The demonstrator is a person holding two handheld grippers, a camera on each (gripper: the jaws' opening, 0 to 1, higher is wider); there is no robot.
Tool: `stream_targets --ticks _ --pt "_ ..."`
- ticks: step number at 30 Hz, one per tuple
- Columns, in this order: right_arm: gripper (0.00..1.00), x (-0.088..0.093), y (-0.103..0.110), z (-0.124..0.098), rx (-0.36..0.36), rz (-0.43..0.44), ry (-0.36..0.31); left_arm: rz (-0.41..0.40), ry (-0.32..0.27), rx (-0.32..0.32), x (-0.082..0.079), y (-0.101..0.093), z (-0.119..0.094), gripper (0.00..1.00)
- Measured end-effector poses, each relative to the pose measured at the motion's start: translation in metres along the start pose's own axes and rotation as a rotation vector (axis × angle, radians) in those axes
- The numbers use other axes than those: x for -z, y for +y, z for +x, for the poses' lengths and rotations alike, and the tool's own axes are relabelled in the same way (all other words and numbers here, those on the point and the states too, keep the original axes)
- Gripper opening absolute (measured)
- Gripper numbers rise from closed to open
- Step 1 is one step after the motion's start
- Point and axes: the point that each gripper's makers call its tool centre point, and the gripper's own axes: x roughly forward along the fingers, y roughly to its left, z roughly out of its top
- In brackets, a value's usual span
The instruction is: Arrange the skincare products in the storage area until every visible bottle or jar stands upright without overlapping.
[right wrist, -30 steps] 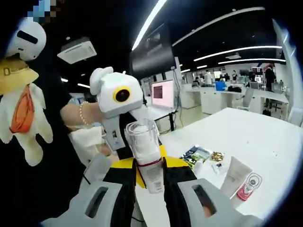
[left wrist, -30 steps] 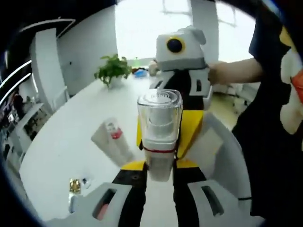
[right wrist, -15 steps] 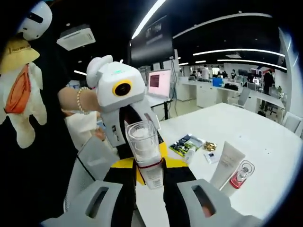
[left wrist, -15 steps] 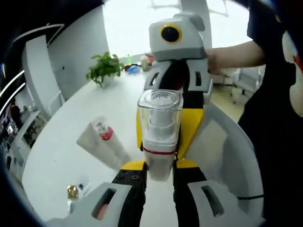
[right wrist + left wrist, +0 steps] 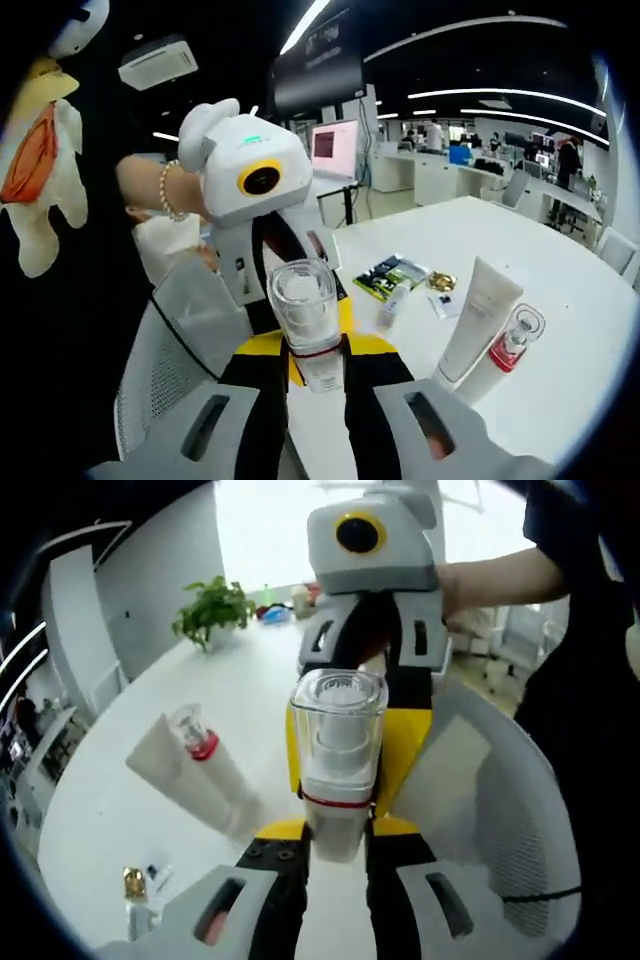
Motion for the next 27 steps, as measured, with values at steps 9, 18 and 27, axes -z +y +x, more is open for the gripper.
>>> stream_targets --ticks 9,18,27 --pt "0.2 0.016 -0.006 0.004 0.018 -0.02 0.053 0.012 0.01 -0.001 0.006 0.0 0.013 0.24" --pt "0.19 0.04 -0.01 0.012 0.013 -0.009 0.13 0.008 0.023 0.024 0.026 -0.001 0.034 0.24" --pt "0.2 0.062 -0.021 0.015 0.031 0.021 0.183 -0.04 -0.001 0.042 0.037 0.0 0.057 0.24"
